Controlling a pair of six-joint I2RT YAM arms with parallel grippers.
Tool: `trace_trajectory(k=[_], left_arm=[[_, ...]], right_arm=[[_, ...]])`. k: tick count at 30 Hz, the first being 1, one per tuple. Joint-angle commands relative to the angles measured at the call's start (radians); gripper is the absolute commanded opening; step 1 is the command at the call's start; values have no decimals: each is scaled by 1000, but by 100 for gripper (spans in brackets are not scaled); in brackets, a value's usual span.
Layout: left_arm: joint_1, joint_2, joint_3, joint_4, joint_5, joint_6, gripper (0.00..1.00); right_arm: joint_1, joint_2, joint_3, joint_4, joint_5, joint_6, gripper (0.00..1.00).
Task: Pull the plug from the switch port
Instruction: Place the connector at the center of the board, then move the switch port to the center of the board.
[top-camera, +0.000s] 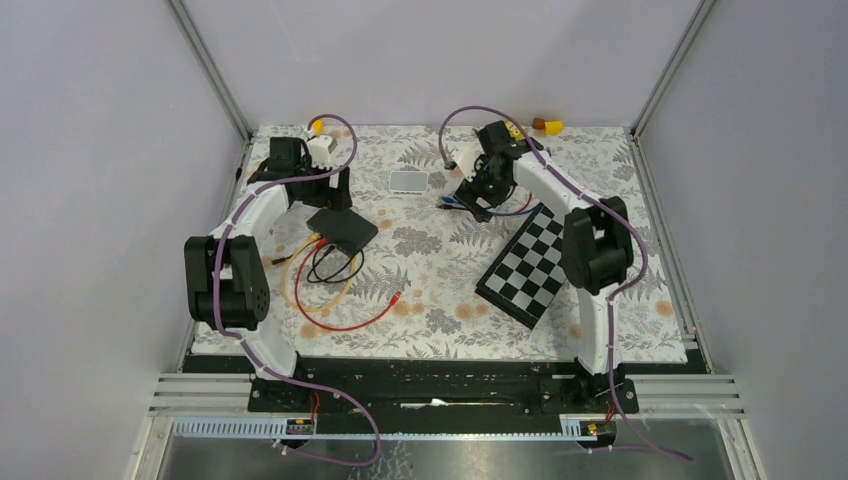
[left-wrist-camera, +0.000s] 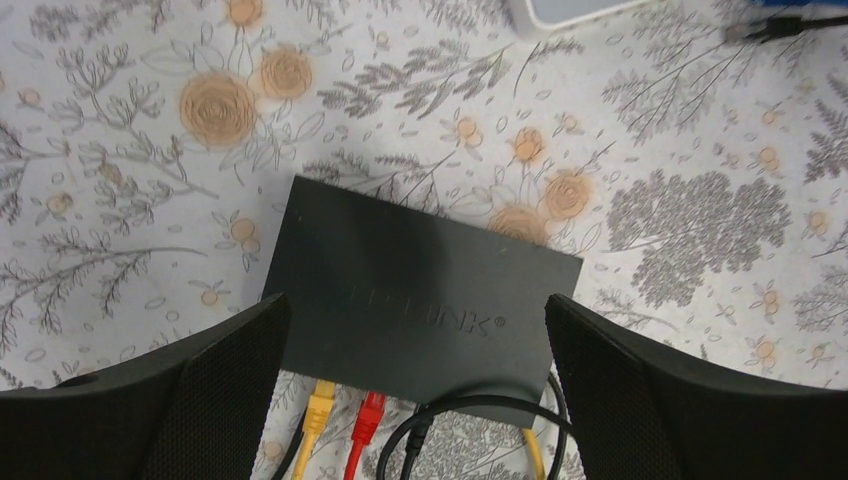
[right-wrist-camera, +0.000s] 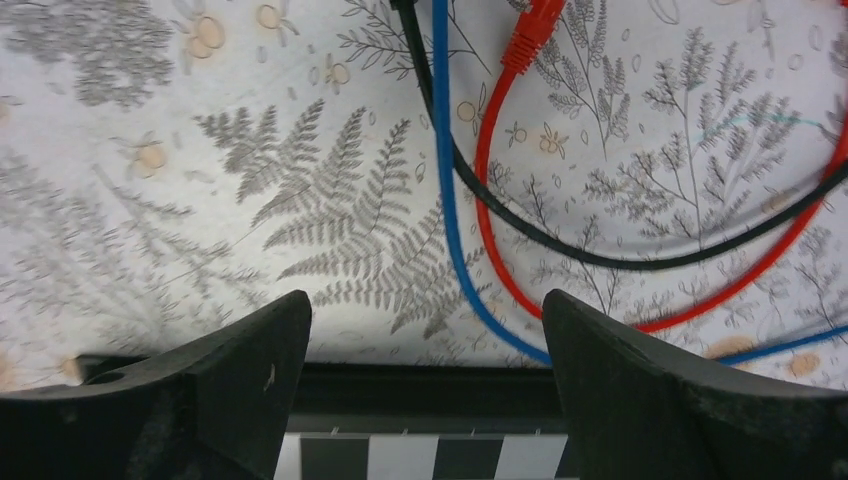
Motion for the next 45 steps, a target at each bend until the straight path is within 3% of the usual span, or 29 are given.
trace_trajectory(k=[1, 8, 21, 30, 37, 45], left_arm=[[26, -58, -28, -18, -23, 49, 99], [58, -44, -58, -88, -50, 85, 99], [200, 141, 20, -165, 121, -26, 98], [219, 233, 41, -137, 186, -100, 95], [217, 302, 40, -127, 320, -141, 83], [161, 327, 47, -106, 427, -176, 72]], right_arm=[[-3, -197, -79, 73, -94, 77, 93], [-3, -345, -223, 96, -199, 144, 95], [16, -407, -402, 121, -334, 221, 96], [100, -188, -218, 141, -444, 336, 96], [137, 55, -39, 211, -539, 468, 95], [138, 206, 39, 251, -623, 572, 93]])
